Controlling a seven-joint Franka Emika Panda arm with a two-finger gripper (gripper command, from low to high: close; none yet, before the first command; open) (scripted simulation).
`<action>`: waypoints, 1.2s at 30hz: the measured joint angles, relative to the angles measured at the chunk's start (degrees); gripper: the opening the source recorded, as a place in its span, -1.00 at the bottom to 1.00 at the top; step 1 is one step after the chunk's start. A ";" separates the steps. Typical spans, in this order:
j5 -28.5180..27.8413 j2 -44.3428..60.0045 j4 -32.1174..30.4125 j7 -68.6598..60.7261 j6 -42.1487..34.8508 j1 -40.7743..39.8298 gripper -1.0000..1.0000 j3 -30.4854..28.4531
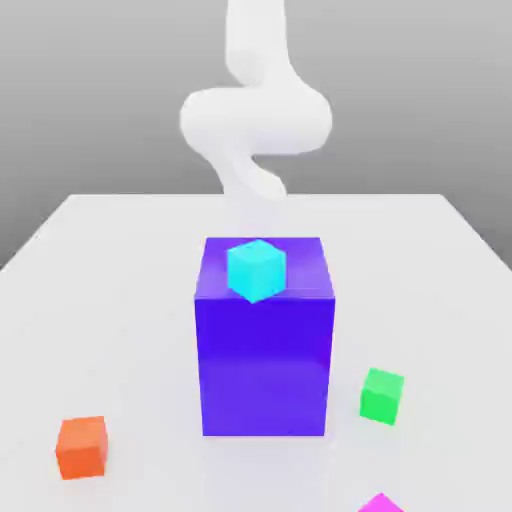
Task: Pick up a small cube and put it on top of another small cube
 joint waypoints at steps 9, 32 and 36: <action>2.12 18.87 1.36 16.23 5.00 -2.90 0.00 6.40; -9.00 67.10 5.32 65.43 19.23 5.84 0.00 6.84; -10.18 72.53 6.51 66.63 23.24 6.97 -1.00 5.50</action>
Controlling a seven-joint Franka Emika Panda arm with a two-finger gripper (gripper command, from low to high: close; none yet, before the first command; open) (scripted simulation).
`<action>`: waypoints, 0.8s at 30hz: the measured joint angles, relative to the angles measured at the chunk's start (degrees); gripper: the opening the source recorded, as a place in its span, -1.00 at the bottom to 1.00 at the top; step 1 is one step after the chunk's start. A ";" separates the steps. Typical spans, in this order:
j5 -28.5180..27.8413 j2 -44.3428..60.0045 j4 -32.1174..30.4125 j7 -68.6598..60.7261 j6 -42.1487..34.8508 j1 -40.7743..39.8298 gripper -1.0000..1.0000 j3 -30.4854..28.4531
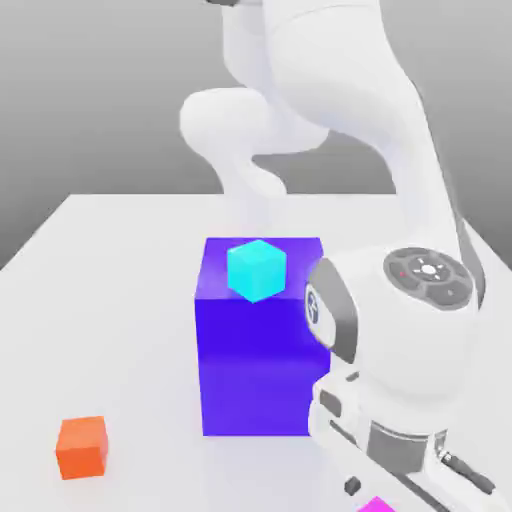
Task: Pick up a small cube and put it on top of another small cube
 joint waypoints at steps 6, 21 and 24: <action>0.03 -0.05 -0.02 0.01 0.05 0.01 -1.00 0.00; 2.59 -16.80 -11.47 -26.19 -5.54 -5.16 -1.00 9.72; 3.50 -19.33 -14.26 -33.94 -5.24 -5.68 -1.00 11.50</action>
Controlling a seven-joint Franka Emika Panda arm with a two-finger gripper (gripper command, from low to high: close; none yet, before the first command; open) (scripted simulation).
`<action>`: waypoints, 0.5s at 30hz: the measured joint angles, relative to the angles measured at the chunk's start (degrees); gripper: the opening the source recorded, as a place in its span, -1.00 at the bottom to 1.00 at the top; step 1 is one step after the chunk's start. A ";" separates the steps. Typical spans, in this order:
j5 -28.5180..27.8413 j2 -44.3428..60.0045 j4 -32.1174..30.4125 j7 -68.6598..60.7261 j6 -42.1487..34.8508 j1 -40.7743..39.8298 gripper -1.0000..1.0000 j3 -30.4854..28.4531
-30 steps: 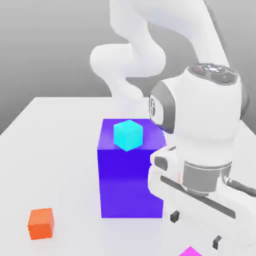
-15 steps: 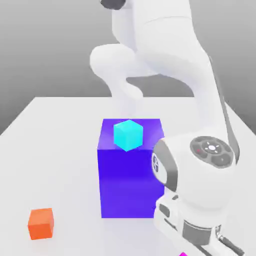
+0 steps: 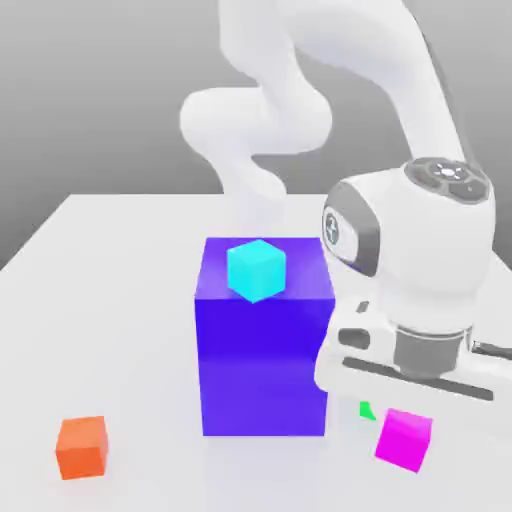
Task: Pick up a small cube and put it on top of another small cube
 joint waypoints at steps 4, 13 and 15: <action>1.48 -3.41 -3.72 -10.54 0.37 -1.05 -1.00 2.76; 6.93 -11.49 -12.08 -35.81 1.18 -0.43 -1.00 6.81; 8.32 -13.32 -13.92 -41.56 1.32 0.15 -1.00 7.27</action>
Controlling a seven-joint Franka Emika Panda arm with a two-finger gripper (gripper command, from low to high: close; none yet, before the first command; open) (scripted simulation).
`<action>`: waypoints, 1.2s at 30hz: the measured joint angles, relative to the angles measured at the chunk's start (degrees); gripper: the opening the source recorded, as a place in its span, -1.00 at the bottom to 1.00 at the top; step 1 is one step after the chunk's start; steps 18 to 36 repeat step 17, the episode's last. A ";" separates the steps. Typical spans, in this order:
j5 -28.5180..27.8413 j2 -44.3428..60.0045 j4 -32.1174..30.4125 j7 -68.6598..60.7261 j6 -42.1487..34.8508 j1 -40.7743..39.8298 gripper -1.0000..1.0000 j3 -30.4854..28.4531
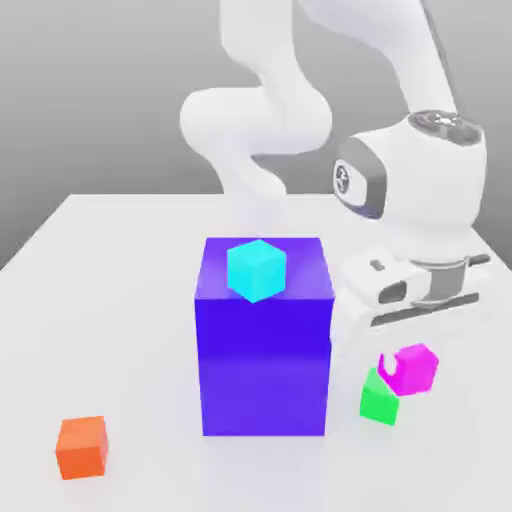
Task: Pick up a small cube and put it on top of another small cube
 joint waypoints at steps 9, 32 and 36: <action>3.34 -5.48 -7.41 -21.71 2.20 4.36 -1.00 -0.83; -10.91 6.25 -7.16 -12.50 12.75 5.02 1.00 -4.80; -10.91 6.25 -7.16 -12.50 12.75 5.02 1.00 -4.80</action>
